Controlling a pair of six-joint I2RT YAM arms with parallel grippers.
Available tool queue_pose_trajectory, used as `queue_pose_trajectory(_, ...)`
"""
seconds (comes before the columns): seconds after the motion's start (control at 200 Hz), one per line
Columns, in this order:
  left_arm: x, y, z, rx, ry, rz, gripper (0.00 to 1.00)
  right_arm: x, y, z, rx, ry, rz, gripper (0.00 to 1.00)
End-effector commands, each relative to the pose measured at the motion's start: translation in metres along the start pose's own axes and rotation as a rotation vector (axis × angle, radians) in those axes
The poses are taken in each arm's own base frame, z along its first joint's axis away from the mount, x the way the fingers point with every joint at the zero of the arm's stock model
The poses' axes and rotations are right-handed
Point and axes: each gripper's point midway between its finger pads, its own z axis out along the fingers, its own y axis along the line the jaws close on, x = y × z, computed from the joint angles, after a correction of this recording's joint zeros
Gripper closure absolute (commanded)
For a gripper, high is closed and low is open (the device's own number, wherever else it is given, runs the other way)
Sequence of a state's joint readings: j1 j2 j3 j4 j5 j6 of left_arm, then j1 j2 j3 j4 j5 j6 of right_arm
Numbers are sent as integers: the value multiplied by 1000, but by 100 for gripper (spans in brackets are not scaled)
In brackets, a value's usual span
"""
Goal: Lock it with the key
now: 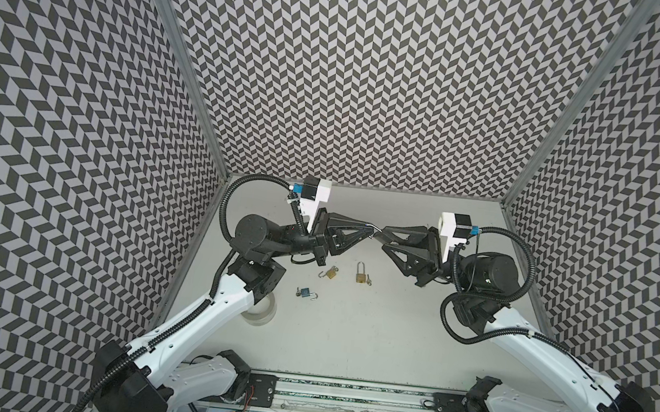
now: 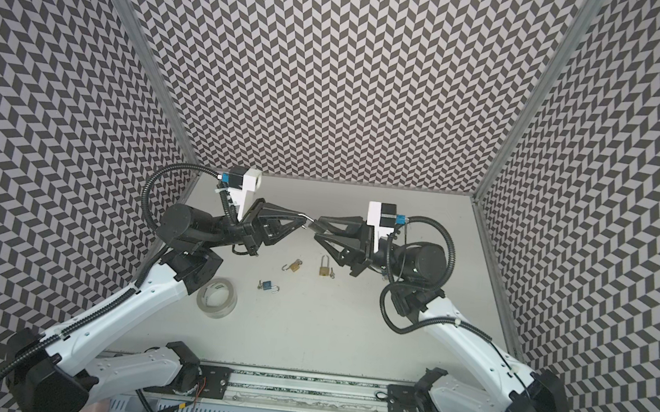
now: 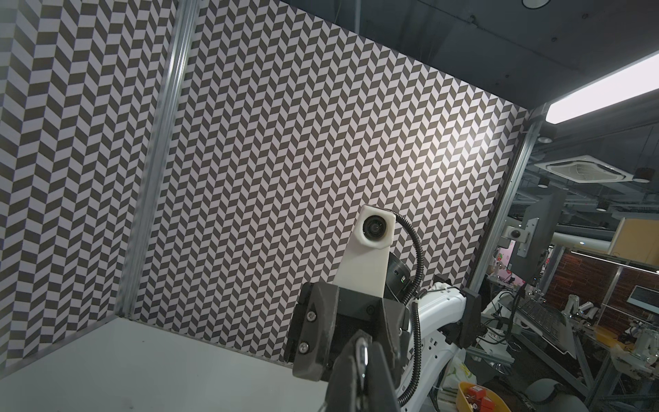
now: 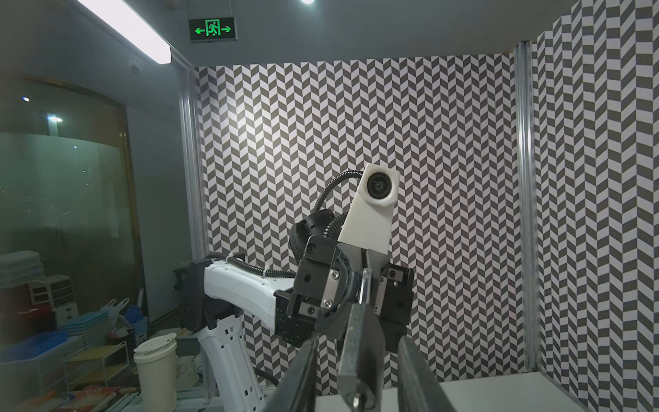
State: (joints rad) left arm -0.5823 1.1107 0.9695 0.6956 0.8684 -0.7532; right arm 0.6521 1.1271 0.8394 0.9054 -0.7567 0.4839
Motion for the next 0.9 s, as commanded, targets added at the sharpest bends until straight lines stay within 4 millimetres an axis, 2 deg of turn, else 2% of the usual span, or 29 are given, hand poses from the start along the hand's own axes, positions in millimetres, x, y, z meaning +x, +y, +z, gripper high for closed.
queue_pose_trajectory(0.0, -10, -11, 0, 26, -35, 35, 100, -6, 10, 3, -44, -23, -17, 67)
queue_pose_trajectory(0.21, -10, -11, 0, 24, -36, 34, 100, -1, 9, 5, -50, -8, -5, 81)
queue_pose_trajectory(0.536, -9, -8, 0, 4, -30, 42, 100, -4, 7, 1, -9, -19, -3, 100)
queue_pose_trajectory(0.586, -10, -5, 0, -18, -25, 47, 100, -3, 4, 0, 14, -13, -6, 100)
queue_pose_trajectory(0.736, -13, 8, 1, -126, 29, 103, 65, 3, -1, -3, 68, 65, -56, 100)
queue_pose_trajectory(0.806, -16, 14, 0, -187, 50, 131, 57, 9, -6, -3, 101, 136, -71, 100)
queue_pose_trajectory(0.896, -18, 21, -2, -250, 78, 164, 54, 13, -13, -6, 143, 217, -84, 100)
